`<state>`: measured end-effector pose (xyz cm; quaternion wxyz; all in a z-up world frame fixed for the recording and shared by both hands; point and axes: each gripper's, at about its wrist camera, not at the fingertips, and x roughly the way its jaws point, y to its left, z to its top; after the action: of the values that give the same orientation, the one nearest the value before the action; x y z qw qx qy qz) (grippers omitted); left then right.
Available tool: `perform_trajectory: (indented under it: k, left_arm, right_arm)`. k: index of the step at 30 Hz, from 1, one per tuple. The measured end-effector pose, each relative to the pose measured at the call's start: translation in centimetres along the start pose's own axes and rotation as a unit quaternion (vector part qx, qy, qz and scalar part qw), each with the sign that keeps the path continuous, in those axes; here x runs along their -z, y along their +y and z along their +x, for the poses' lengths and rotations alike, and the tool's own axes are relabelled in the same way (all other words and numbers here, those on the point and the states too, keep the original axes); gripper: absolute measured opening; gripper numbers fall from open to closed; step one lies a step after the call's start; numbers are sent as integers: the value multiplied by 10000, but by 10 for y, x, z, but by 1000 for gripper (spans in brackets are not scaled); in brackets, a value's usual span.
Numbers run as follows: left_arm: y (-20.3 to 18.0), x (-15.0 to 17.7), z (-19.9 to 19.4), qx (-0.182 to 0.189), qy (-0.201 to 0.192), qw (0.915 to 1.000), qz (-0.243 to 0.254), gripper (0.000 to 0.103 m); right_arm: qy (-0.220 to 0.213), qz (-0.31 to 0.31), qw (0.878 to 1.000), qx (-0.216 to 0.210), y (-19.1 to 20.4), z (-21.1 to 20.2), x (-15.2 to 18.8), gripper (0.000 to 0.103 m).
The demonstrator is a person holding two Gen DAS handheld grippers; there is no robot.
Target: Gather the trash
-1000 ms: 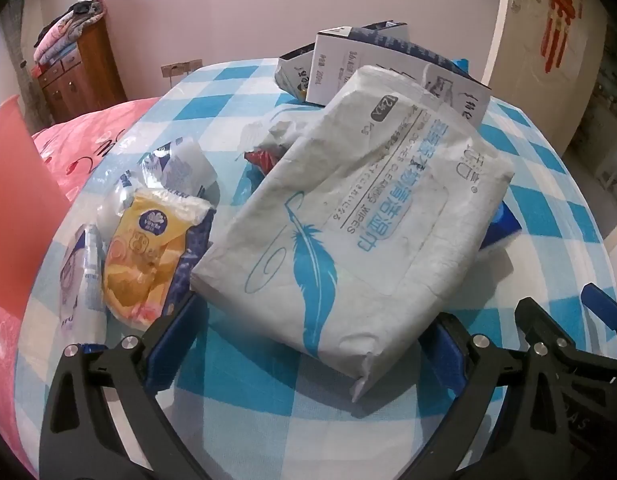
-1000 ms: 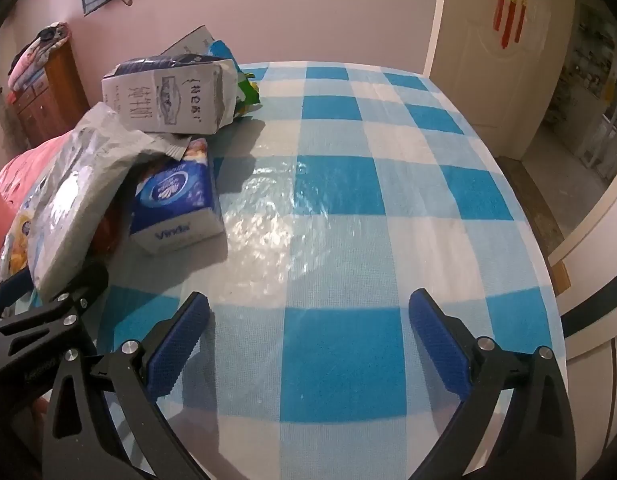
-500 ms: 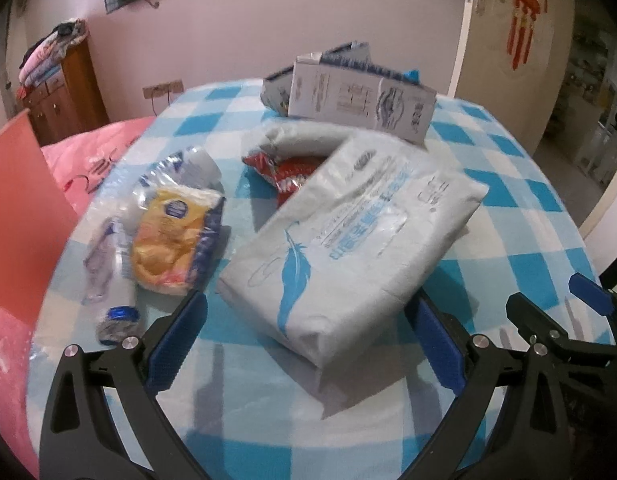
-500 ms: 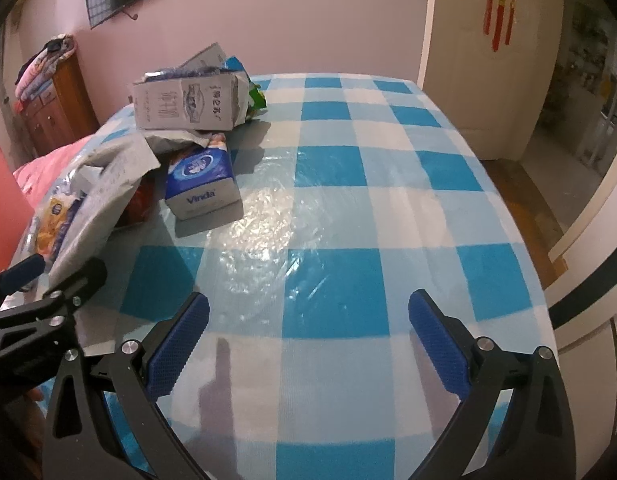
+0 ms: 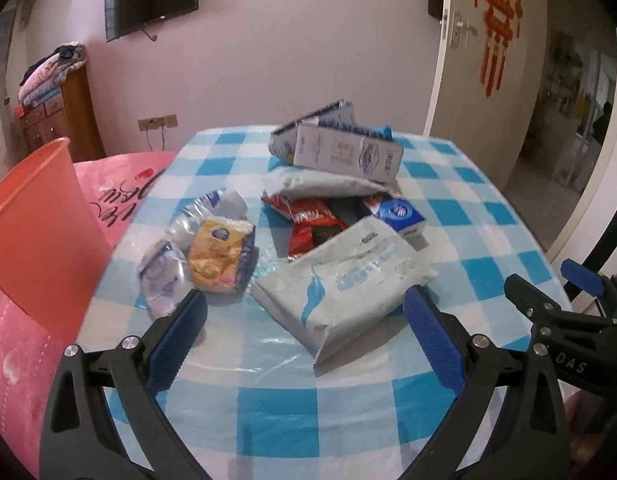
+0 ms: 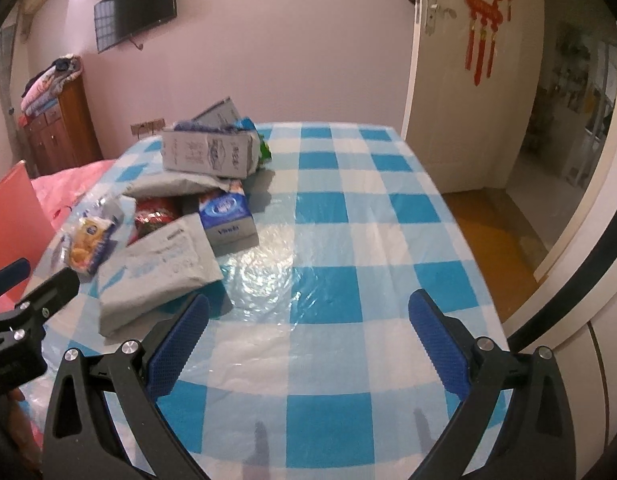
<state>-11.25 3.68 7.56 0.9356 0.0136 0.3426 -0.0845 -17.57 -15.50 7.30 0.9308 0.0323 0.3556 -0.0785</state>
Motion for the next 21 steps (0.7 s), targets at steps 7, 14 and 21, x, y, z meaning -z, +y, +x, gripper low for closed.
perform_trajectory:
  k: [7, 14, 21]
  left_arm:
    - [18, -3, -31, 109, -318, 9993, -165, 99]
    - [31, -5, -50, 181, -513, 9981, -287, 99]
    - [33, -4, -66, 220, -730, 9967, -277, 99]
  right_arm:
    - [-440, 96, 9990, -8, 3, -35, -7, 99]
    - [-679, 132, 9976, 9, 6, -61, -12, 99]
    - [-877, -10, 9961, 32, 14, -79, -13, 99]
